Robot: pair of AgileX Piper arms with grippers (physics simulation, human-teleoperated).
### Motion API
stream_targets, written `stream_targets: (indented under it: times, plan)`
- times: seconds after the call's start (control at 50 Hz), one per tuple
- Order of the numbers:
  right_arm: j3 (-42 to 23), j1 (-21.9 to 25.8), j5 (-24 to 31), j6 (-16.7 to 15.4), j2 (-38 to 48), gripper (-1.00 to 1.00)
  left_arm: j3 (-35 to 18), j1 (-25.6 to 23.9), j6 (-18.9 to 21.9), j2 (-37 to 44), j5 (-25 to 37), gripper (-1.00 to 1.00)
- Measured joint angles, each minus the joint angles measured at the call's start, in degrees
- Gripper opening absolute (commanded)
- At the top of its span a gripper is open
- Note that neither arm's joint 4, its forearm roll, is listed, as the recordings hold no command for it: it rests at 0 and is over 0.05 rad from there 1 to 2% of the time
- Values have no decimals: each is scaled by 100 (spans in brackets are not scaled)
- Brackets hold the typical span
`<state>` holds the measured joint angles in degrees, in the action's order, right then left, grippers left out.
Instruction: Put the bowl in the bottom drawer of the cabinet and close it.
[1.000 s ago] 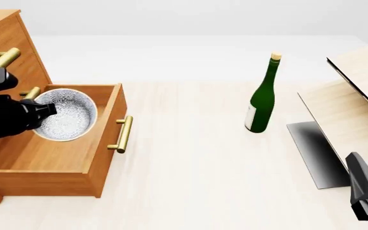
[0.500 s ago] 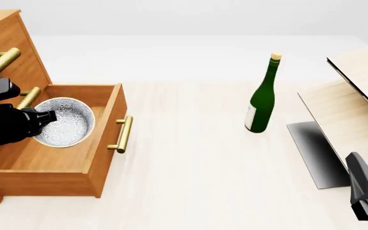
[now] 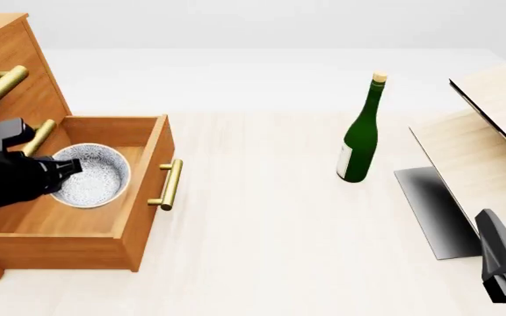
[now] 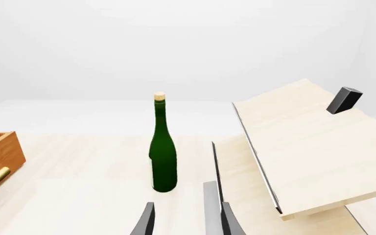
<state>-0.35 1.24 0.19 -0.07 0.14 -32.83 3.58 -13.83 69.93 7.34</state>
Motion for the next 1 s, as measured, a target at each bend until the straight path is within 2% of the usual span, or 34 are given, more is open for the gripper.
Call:
stream_targets:
  times: [1.0]
  plan:
    - [0, 0, 0, 0, 0, 100, 294, 262, -61, 559, -486, -100]
